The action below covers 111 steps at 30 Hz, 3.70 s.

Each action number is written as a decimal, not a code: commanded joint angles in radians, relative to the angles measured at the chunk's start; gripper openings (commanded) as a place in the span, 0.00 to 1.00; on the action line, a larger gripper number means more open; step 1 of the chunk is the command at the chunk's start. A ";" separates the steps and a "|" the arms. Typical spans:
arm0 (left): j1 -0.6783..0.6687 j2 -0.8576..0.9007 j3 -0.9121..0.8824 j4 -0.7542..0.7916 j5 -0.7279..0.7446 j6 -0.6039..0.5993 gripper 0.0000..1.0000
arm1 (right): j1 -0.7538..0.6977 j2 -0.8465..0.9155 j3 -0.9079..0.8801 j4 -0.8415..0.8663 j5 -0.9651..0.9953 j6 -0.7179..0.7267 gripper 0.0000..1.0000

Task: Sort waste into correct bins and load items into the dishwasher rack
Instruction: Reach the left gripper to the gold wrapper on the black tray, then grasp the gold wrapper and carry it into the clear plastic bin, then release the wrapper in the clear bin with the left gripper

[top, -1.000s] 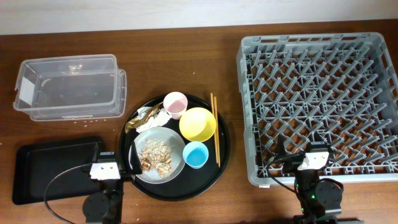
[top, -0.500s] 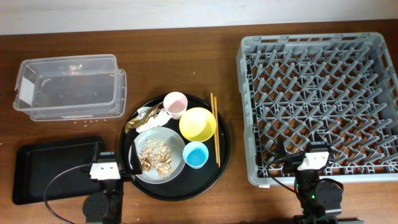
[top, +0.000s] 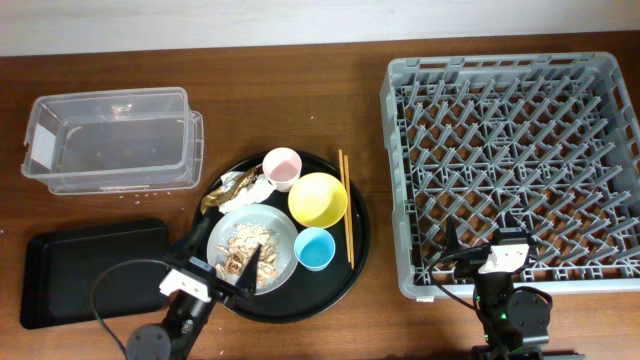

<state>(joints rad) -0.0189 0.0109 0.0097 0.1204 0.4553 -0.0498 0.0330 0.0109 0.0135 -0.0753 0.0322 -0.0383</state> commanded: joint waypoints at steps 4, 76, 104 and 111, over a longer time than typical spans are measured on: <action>0.002 0.024 0.082 0.248 0.211 0.038 0.99 | -0.007 -0.006 -0.008 -0.004 0.005 -0.006 0.99; 0.184 1.577 1.241 -0.395 -0.612 -0.484 0.01 | -0.007 -0.006 -0.008 -0.004 0.005 -0.006 0.99; 0.012 1.495 1.240 -0.919 -0.183 -0.180 0.59 | -0.007 -0.006 -0.008 -0.004 0.005 -0.007 0.98; -0.112 1.684 1.236 -0.963 -0.475 -0.275 0.57 | -0.007 -0.006 -0.008 -0.004 0.005 -0.006 0.99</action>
<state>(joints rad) -0.1287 1.6157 1.2530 -0.8371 -0.0090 -0.2966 0.0322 0.0120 0.0135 -0.0757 0.0322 -0.0383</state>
